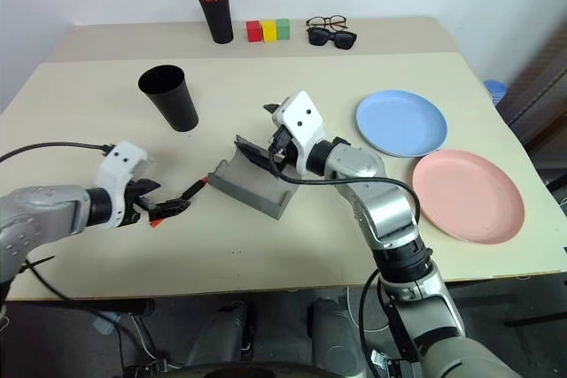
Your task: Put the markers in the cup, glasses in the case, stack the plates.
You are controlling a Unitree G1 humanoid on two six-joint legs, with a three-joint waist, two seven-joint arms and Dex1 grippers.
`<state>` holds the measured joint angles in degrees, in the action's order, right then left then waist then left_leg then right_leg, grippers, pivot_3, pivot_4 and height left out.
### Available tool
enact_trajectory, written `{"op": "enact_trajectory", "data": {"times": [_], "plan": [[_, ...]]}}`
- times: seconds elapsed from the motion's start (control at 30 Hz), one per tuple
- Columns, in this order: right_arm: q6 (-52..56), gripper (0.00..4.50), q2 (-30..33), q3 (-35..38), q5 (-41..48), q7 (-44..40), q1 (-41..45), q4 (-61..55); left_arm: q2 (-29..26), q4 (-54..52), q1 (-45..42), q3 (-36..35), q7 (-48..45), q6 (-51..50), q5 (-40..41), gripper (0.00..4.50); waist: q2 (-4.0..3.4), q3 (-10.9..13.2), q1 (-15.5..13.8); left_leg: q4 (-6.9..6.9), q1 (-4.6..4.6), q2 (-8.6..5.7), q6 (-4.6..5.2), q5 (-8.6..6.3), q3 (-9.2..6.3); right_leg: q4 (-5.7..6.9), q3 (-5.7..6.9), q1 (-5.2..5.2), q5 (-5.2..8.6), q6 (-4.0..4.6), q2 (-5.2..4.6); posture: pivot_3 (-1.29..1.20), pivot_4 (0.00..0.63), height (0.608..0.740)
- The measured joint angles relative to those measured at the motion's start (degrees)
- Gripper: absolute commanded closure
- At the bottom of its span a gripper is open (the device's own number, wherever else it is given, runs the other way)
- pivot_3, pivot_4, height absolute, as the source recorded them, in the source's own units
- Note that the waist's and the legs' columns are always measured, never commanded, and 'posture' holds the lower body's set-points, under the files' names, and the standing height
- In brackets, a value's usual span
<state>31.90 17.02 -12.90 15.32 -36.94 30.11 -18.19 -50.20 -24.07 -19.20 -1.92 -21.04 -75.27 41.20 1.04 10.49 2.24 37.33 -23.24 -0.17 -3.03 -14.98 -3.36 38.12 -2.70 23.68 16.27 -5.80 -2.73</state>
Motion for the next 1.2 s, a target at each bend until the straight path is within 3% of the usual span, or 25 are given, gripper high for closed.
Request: {"op": "enact_trajectory", "data": {"times": [0.03,0.13,0.37,0.4,0.57,0.73,0.93,1.1,1.2], "plan": [[0.63,0.00,0.88,-0.53,0.79,-1.19,-1.12,-1.35,1.39,0.99,-1.28,1.89,0.41,-0.51,-1.01,0.02,0.00,0.00,-0.07,0.00,0.00,0.00,0.00,0.00,0.00,-0.01,0.00,0.00,0.00,0.00,0.00,0.00,0.150,0.740],[1.73,0.00,3.13,-2.19,1.44,-3.37,-2.95,-3.43,3.94,2.48,-4.25,4.17,1.25,-0.96,-3.34,0.85,0.00,0.00,-0.16,0.01,0.03,-0.01,0.00,0.00,0.01,0.01,0.00,-0.03,0.00,0.00,-0.01,0.00,0.150,0.740],[2.22,0.00,3.50,-2.36,1.73,-3.02,-3.06,-4.44,4.31,3.85,-5.71,5.93,0.75,-1.10,-7.56,4.22,0.00,-0.01,-0.11,-0.01,0.16,-0.01,0.00,0.00,0.01,-0.03,-0.01,-0.16,0.00,0.00,-0.03,0.00,0.150,0.740],[2.22,0.00,3.50,-2.36,1.73,-2.92,-3.06,-4.44,4.28,3.84,-5.61,5.93,0.44,-0.77,-7.90,4.48,0.00,-0.01,-0.13,-0.01,0.16,-0.01,0.00,0.00,0.01,-0.03,-0.01,-0.16,0.00,0.00,-0.03,0.00,0.150,0.740],[2.22,0.00,3.57,-2.38,1.75,-2.85,-3.06,-4.46,5.45,4.44,-2.52,2.47,0.41,3.32,-9.69,4.48,-0.01,-0.01,0.04,-0.04,0.19,0.01,0.00,0.00,0.01,-0.03,-0.02,-0.16,0.01,0.01,-0.02,0.00,0.150,0.740],[1.73,0.00,2.97,-2.42,1.63,-2.40,-2.84,-3.92,13.15,3.81,0.33,-8.95,-0.02,23.21,-11.69,4.48,0.03,0.00,-0.29,-0.02,0.09,0.03,-0.01,0.00,0.00,-0.06,0.00,-0.10,0.00,0.01,-0.13,0.00,0.150,0.740],[-0.29,0.00,-1.14,-2.61,0.57,-0.51,0.07,-0.53,21.03,5.44,-12.73,-15.00,-0.38,37.66,-8.88,4.48,0.07,-0.03,-1.60,0.12,0.07,-0.08,0.00,0.00,0.00,-0.08,0.08,-0.17,-0.01,-0.01,-0.14,0.00,0.150,0.740],[-2.91,0.00,-9.78,-1.72,-2.86,8.19,6.05,7.59,23.47,28.30,-28.42,-12.71,8.49,60.38,-23.85,4.48,0.05,-0.04,-1.20,0.03,0.12,-0.09,-0.02,0.01,0.08,-0.01,0.06,-0.10,-0.02,0.00,-0.03,0.00,0.150,0.740],[-4.13,0.00,-12.75,-0.81,-4.21,12.12,8.71,11.06,24.04,43.39,-32.92,-11.60,11.59,71.59,-29.81,4.48,0.05,-0.04,-1.18,-0.02,0.06,-0.09,-0.02,0.01,0.08,-0.04,0.05,0.00,-0.02,-0.01,-0.06,0.00,0.150,0.740]]}}
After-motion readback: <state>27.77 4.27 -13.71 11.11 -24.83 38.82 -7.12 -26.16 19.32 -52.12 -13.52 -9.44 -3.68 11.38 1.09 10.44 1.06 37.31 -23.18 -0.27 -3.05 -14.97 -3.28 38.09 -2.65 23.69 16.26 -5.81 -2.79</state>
